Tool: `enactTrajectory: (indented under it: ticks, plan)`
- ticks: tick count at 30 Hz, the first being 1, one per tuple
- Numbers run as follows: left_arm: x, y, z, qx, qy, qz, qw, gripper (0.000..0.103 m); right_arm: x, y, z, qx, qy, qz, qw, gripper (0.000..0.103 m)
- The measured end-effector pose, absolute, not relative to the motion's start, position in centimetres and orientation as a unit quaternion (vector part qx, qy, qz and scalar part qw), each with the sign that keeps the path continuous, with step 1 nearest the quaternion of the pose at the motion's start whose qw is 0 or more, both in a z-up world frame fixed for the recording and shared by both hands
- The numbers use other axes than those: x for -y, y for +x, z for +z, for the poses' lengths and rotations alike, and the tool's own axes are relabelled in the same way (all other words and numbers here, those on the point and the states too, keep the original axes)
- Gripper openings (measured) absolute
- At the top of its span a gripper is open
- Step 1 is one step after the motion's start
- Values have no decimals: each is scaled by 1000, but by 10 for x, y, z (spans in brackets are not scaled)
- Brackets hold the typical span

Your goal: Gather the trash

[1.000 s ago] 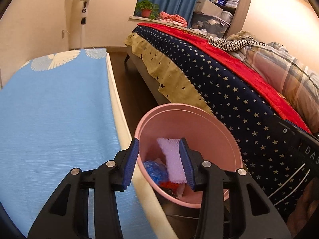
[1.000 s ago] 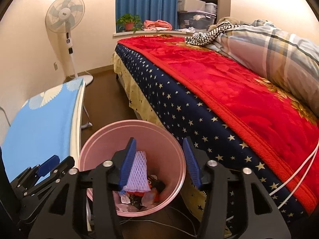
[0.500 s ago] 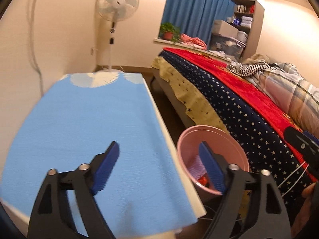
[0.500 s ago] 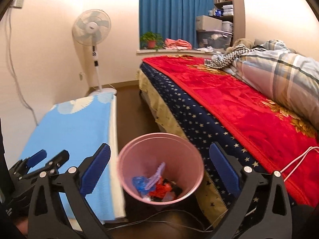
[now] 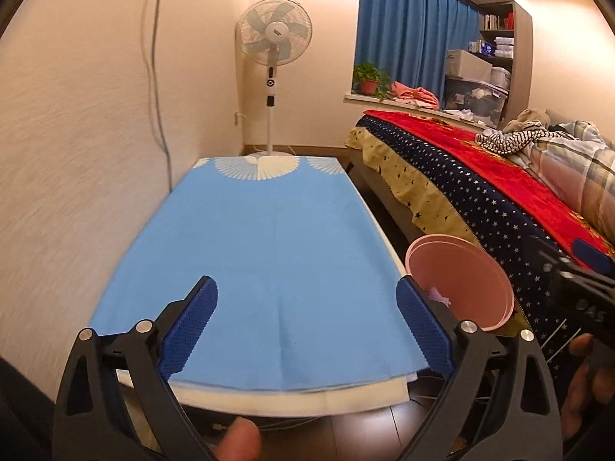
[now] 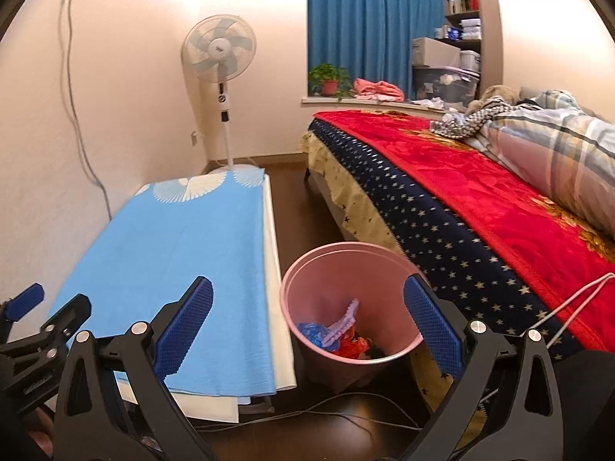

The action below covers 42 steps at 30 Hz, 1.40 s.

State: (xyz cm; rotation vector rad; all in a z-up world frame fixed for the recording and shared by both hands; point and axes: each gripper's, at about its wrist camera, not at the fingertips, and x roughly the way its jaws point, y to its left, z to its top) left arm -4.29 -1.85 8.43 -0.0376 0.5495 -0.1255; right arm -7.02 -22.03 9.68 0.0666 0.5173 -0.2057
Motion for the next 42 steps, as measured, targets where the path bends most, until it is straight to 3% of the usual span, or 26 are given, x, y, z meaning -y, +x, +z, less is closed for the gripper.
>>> enactTrajectory:
  ticks: [4, 42]
  plan:
    - [16, -40, 79, -278, -21, -42, 960, 95, 214, -66, 90, -256, 26, -96, 961, 98]
    - [26, -18, 55, -274, -40, -29, 960, 95, 214, -30, 66, -273, 1, -117, 955, 98]
